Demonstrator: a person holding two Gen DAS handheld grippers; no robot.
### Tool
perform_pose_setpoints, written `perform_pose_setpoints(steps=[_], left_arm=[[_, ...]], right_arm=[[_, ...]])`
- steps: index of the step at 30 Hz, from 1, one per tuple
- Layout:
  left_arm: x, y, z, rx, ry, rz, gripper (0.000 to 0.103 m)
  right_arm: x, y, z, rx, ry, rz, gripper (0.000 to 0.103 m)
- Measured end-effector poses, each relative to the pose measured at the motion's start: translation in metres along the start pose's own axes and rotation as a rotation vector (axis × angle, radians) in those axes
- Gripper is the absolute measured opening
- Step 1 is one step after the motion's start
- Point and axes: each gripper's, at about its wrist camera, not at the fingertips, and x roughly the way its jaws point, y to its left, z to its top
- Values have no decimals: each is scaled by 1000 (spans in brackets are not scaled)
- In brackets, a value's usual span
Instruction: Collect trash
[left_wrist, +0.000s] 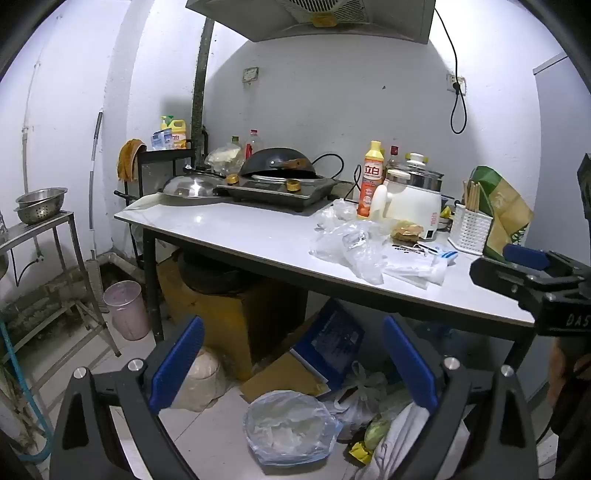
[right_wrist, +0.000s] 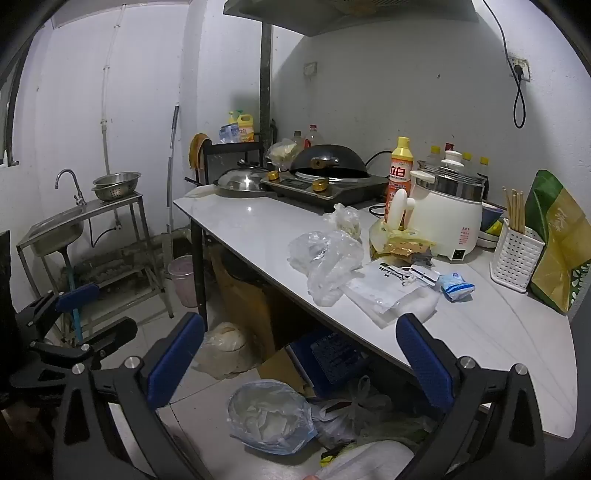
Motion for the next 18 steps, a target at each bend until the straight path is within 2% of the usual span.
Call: perform_pose_setpoints(steps=[18], left_arm=[[1, -7, 2, -7, -3, -35, 97]], right_arm=[[-1, 0, 1, -7, 1, -6, 103]])
